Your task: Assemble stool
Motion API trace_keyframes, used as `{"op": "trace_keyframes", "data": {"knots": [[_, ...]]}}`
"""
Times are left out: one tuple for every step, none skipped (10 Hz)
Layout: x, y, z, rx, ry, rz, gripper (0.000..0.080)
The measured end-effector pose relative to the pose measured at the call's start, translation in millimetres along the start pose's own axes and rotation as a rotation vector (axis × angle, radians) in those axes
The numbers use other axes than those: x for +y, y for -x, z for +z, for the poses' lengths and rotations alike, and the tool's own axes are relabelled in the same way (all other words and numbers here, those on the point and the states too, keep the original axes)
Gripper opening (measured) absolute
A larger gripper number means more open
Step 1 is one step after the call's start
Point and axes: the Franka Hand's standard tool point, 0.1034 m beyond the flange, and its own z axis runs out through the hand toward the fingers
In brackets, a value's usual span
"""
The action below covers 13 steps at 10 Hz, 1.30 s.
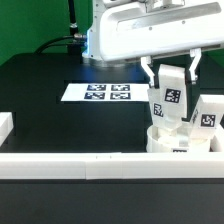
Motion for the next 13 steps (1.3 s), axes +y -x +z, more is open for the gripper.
{"op": "trace_keyframes", "data": {"knots": [[1.7, -1.1, -0.3, 0.001, 0.001, 0.002, 0.0324], [4.2, -8.8, -2.3, 0.057, 0.008, 0.002, 0.0324], [8.6, -10.1, -0.4, 0.102, 0.018, 0.001, 0.0324], [11.2, -9.3, 1.5, 0.076, 0.016, 0.009, 0.0324], [12.6, -11.0, 1.9, 0.08, 0.017, 0.012, 0.0324], [12.9, -7.1, 6.7, 0.076, 0.02, 0.01, 0.0324], [11.4, -2.9, 12.6, 0.069, 0.021, 0.006, 0.0324], [11.9, -2.0, 15.4, 0.078, 0.023, 0.005, 0.0324], [12.3, -1.5, 15.8, 0.076, 0.024, 0.005, 0.0324], [12.3, -1.4, 16.0, 0.076, 0.024, 0.005, 0.0324], [12.4, -1.0, 16.2, 0.075, 0.024, 0.005, 0.0324], [11.7, 2.1, 18.5, 0.073, 0.025, 0.002, 0.0324], [6.7, 4.4, 19.0, 0.07, 0.021, 0.004, 0.0324]]}}
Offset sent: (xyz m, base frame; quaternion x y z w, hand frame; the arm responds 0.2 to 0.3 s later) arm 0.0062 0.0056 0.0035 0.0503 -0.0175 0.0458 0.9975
